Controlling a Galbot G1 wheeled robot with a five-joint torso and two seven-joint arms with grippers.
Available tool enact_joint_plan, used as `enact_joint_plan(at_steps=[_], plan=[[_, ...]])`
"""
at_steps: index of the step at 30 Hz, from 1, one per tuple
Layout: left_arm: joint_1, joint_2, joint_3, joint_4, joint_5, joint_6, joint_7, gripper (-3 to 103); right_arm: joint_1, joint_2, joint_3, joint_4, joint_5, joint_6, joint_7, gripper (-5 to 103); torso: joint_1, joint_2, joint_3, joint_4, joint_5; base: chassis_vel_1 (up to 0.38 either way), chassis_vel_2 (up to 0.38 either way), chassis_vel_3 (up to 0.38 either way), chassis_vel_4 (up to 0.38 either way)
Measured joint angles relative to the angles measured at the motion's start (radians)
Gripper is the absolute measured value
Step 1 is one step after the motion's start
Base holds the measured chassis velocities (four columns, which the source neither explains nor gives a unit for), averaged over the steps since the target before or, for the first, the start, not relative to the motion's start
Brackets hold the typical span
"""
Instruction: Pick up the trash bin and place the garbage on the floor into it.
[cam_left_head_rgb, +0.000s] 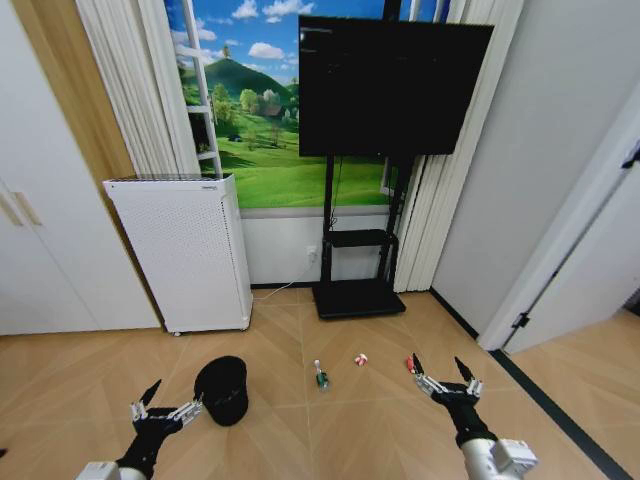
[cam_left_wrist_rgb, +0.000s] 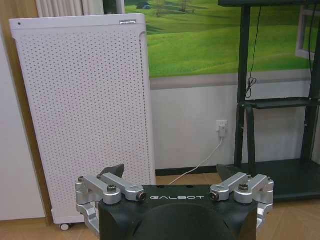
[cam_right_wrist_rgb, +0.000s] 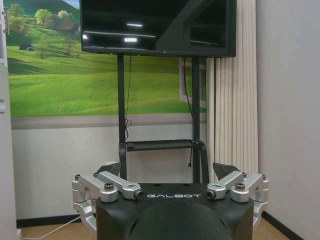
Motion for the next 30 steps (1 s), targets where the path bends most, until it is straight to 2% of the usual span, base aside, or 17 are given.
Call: enact_joint_plan(at_steps=[3, 6, 9, 16, 22, 30], plan=[[0.004, -0.001, -0.002, -0.003, 0.003, 0.000, 0.003, 100, 0.002, -0.005, -0.002, -0.001, 0.004, 0.004, 0.004, 100, 0.000, 0.000, 0.000, -0.0001, -0.0011, -0.363, 0.344, 0.365, -0.341], [0.006, -0.004, -0.002, -0.006, 0.004, 0.000, 0.005, 100, 0.003, -0.007, -0.003, -0.003, 0.004, 0.005, 0.005, 100, 0.000, 0.000, 0.000, 0.0000, 0.0003, -0.347, 0.347, 0.344, -0.327], [0.007, -0.006, -0.003, -0.007, 0.005, 0.000, 0.006, 100, 0.004, -0.009, -0.005, -0.003, 0.004, 0.008, 0.009, 100, -0.001, 0.000, 0.000, -0.0001, -0.0011, -0.366, 0.364, 0.376, -0.341], [0.010, -0.013, -0.004, -0.008, 0.005, -0.002, -0.012, 100, 0.013, -0.016, -0.010, -0.014, 0.000, 0.031, 0.022, 100, 0.000, 0.000, 0.000, 0.0002, -0.0003, -0.287, 0.294, 0.291, -0.260], [0.007, -0.014, -0.013, -0.007, 0.002, -0.019, -0.057, 100, 0.026, -0.024, -0.013, -0.021, 0.003, 0.034, 0.030, 100, 0.000, 0.000, 0.000, -0.0003, -0.0003, -0.072, 0.075, 0.024, -0.048], [-0.003, -0.013, -0.018, 0.001, -0.028, -0.028, -0.065, 100, 0.032, -0.026, -0.020, -0.031, 0.002, 0.041, 0.028, 100, -0.001, 0.001, -0.001, -0.0001, -0.0005, 0.070, -0.031, -0.037, 0.053]])
